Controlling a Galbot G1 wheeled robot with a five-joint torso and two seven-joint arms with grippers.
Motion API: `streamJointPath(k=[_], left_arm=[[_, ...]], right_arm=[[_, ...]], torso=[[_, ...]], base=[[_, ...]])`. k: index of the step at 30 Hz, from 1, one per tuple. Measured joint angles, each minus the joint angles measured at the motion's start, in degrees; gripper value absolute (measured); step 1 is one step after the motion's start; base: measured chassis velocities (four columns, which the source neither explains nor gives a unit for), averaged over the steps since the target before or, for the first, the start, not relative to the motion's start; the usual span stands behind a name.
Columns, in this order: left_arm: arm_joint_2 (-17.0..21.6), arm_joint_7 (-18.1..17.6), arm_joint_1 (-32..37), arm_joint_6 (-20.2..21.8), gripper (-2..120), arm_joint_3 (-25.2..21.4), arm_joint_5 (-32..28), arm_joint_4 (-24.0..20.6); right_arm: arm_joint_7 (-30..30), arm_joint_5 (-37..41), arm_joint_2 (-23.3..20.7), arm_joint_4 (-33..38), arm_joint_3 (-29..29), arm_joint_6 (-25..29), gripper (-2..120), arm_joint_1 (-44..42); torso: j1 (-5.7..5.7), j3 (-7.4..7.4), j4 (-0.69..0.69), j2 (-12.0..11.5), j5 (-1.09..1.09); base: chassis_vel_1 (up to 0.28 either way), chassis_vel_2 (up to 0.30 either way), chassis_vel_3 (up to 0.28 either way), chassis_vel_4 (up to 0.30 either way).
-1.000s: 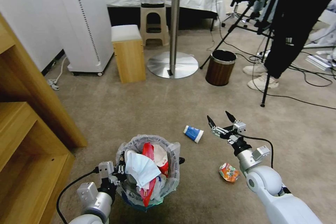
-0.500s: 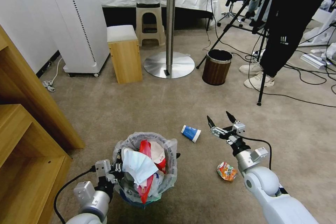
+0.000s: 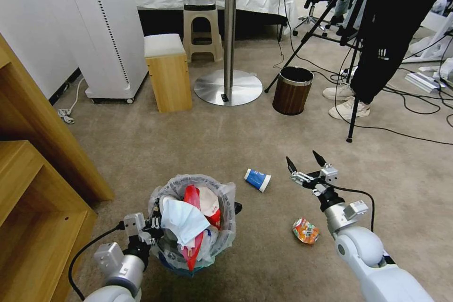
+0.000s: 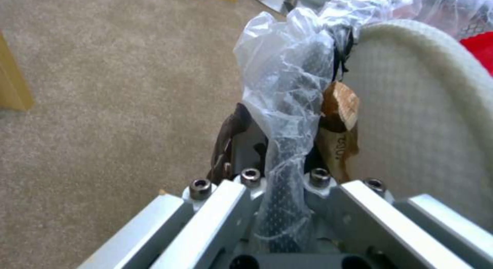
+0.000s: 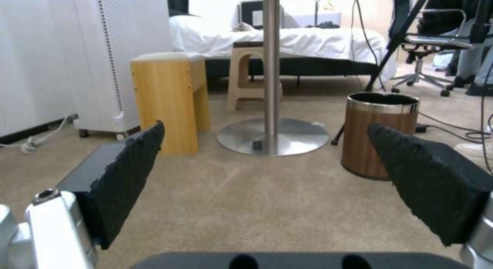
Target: Pick up the trash bin and place the garbage on the floor into it.
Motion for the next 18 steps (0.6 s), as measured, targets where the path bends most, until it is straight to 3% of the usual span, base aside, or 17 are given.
streamJointPath(k=[18], left_arm=[[-0.31,0.18,0.37,0.48,1,-0.01,0.69,-0.34]], right_arm=[[-0.02,0.22,-0.64,-0.04,-0.04,-0.3,100,-0.02]], torso=[[0.0,0.0,0.0,0.0,0.0]], base=[[0.0,0.0,0.0,0.0]])
